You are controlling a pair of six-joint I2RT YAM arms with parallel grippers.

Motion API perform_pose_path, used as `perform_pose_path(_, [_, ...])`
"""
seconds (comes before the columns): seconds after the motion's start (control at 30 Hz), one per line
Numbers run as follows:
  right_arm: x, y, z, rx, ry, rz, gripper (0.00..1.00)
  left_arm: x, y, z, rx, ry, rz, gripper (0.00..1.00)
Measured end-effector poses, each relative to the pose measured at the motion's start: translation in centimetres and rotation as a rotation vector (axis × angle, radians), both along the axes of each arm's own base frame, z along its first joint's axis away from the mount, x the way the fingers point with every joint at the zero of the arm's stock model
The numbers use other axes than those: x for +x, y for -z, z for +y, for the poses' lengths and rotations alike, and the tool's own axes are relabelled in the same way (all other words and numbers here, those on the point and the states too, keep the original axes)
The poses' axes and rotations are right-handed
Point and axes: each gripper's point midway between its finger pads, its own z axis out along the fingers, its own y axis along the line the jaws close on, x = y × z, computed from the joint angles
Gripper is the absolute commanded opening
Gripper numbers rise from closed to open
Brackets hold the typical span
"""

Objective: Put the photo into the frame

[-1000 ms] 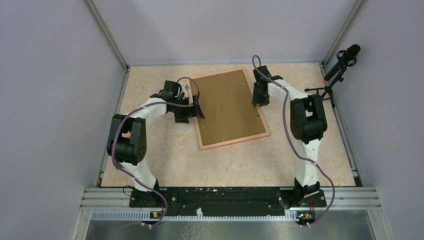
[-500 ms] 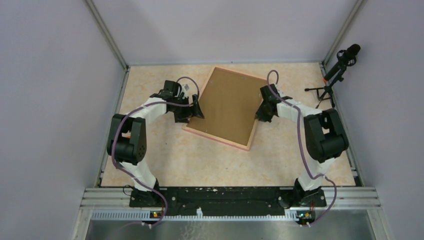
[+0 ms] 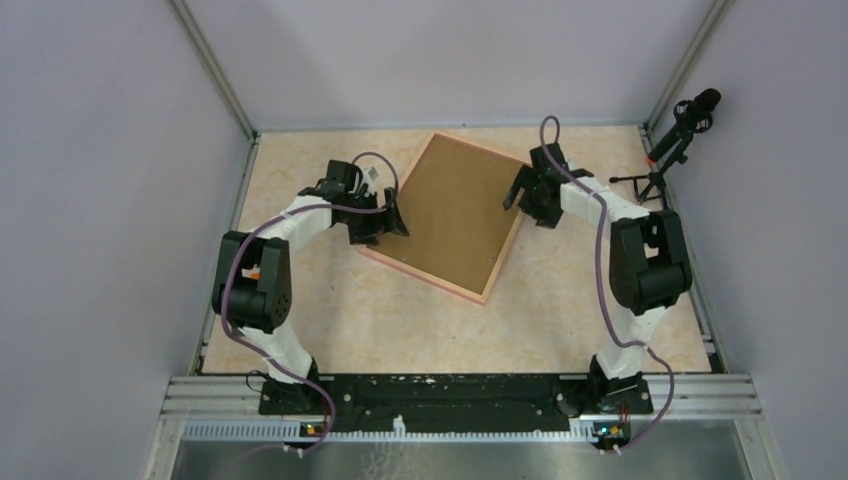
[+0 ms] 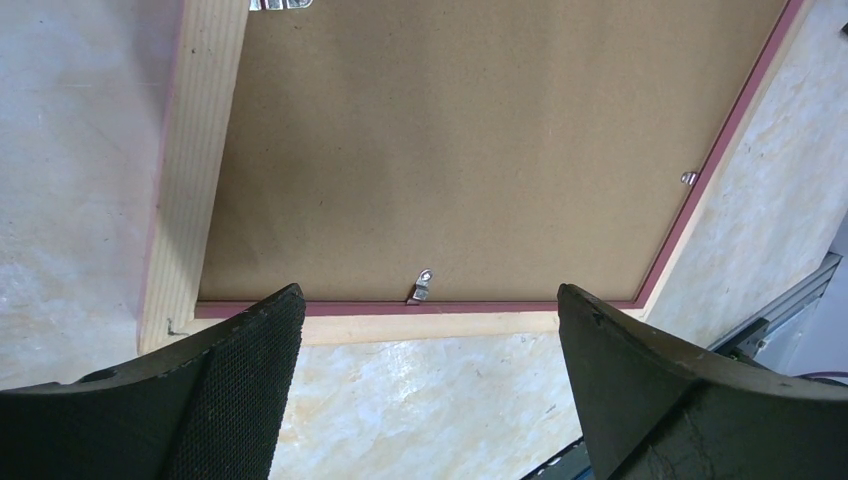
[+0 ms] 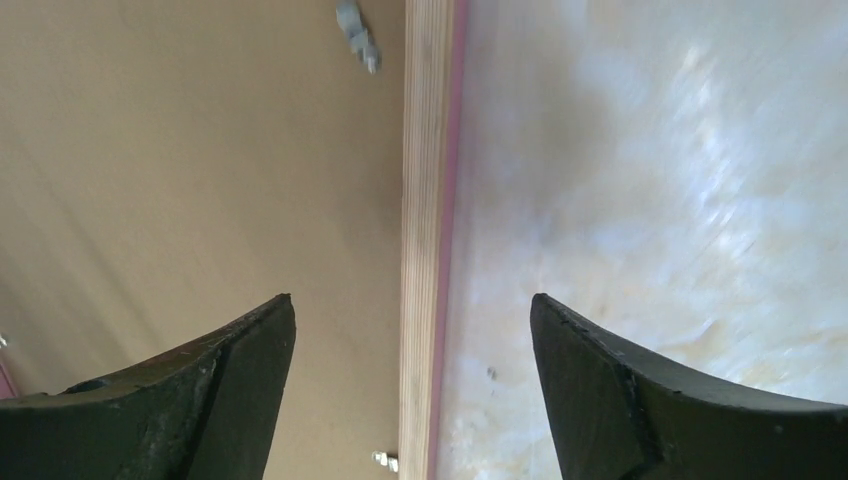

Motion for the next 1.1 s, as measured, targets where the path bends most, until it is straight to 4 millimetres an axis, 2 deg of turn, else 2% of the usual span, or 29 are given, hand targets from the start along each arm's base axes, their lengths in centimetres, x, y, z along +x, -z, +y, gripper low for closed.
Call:
perform_pose_path(0.1, [2.8, -1.3, -1.4, -0.046, -0.011, -0.045, 0.83, 0.0, -0.1, 0.0, -0.003, 0.001, -0.001, 0.99])
perform_pose_path(0.13, [4.5, -1.7, -1.9, -0.074, -0.012, -0.063, 0.81, 0.0, -0.1, -0.1, -0.005, 0.002, -0.002, 0.99])
perform_pose_path(0.3, [7.6, -1.1, -2.2, -0.137, -0.032, -0.065, 0.66, -0.2, -0.1, -0.2, -0.011, 0.006, 0.003, 0.99])
perform_pose_path(0.37, [8.4, -0.4, -2.3, -0.159, -0.040, -0.051, 0.64, -0.2, -0.1, -0.2, -0.013, 0.008, 0.004, 0.99])
perform_pose_path(0.53, [8.8, 1.5, -2.6, -0.198, -0.056, 0.003, 0.62, -0.3, -0.2, -0.4, -0.026, 0.016, 0.006, 0.99])
perform_pose_path(0.7, [8.6, 2.0, -2.9, -0.217, -0.058, 0.022, 0.53, -0.5, -0.5, -0.8, -0.048, 0.029, 0.011, 0.99])
perform_pose_path(0.8, [8.7, 2.0, -3.0, -0.222, -0.054, 0.022, 0.50, -0.6, -0.6, -0.9, -0.058, 0.033, 0.015, 0.99])
perform_pose_path(0.9, [8.7, 2.1, -3.0, -0.223, -0.053, 0.022, 0.50, -0.7, -0.7, -1.1, -0.070, 0.039, 0.016, 0.99])
perform_pose_path(1.1, [9.2, 2.0, -3.1, -0.231, -0.048, 0.023, 0.56, -0.9, -1.0, -1.5, -0.100, 0.051, 0.019, 0.99])
